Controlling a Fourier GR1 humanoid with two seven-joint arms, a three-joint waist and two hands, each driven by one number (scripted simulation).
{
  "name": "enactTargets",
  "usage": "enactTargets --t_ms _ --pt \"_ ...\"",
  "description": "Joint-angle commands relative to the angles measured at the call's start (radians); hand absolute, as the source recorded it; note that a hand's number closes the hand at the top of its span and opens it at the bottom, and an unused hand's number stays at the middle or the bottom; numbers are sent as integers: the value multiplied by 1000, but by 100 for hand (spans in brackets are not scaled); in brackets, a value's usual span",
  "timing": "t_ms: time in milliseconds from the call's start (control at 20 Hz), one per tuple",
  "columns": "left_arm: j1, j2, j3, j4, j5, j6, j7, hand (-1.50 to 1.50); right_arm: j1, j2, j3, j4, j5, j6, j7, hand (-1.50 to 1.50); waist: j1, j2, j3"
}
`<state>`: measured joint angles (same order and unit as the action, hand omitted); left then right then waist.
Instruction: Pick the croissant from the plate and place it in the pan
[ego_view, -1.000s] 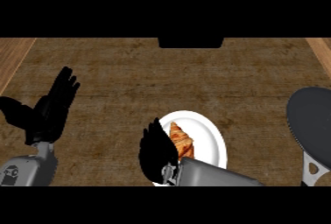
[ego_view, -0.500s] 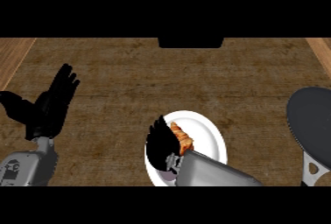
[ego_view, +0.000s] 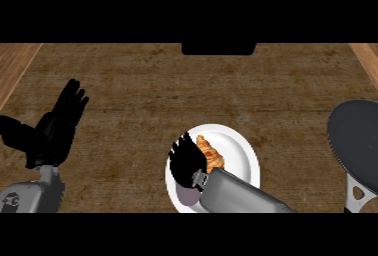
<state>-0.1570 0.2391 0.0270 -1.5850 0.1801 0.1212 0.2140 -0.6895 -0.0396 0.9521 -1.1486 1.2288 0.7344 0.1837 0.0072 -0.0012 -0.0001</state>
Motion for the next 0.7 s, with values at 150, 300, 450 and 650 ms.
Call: enactTargets --t_ms 150,300,450,650 --pt "-24 -23 -14 -47 -37 27 61 0 34 28 8 61 62 -55 -116 150 -3 1 0" --pt "-59 4 29 15 -22 3 57 0 -37 38 -16 154 69 -139 -187 150 3 3 0" --pt "30 -27 8 3 -33 -12 -26 0 12 39 -2 204 83 -211 -199 150 5 4 0" --pt "2 -25 19 16 -32 -16 -10 0 83 20 -6 113 111 -192 -193 150 -7 1 0"
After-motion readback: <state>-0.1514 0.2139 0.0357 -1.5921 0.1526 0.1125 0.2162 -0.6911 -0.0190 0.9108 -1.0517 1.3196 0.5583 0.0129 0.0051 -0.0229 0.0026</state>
